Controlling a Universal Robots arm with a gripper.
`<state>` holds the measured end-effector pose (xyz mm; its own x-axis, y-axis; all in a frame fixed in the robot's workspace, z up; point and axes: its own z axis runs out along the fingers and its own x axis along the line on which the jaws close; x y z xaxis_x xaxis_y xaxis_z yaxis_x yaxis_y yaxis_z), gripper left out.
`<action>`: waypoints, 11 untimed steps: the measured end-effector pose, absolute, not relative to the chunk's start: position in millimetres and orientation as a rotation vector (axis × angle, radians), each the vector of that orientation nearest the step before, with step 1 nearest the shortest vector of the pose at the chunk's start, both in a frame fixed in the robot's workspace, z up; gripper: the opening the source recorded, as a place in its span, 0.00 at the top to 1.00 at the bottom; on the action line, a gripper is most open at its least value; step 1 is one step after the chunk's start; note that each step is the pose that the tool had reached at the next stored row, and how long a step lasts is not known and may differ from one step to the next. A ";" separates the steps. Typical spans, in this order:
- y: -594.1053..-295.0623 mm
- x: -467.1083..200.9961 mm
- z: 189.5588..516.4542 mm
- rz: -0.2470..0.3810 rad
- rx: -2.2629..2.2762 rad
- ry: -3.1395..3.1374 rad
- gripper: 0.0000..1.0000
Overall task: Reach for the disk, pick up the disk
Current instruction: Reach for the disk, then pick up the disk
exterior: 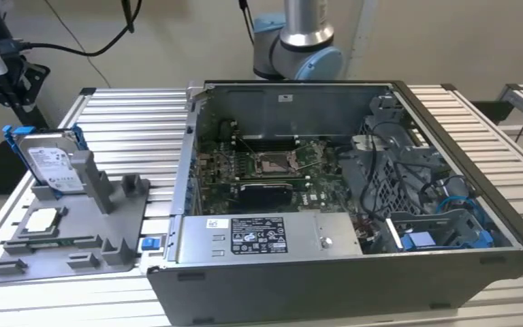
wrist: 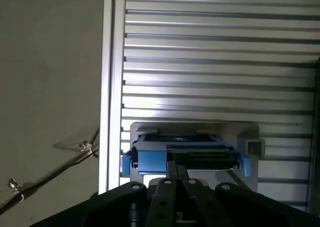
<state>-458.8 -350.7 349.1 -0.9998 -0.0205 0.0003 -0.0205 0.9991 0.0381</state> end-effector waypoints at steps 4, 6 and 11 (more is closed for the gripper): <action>-349.6 -467.9 349.0 -0.060 0.039 -3.140 1.00; -349.3 -471.9 348.9 -0.060 0.043 -3.140 1.00; -349.4 -473.1 348.9 -0.060 0.044 -3.140 1.00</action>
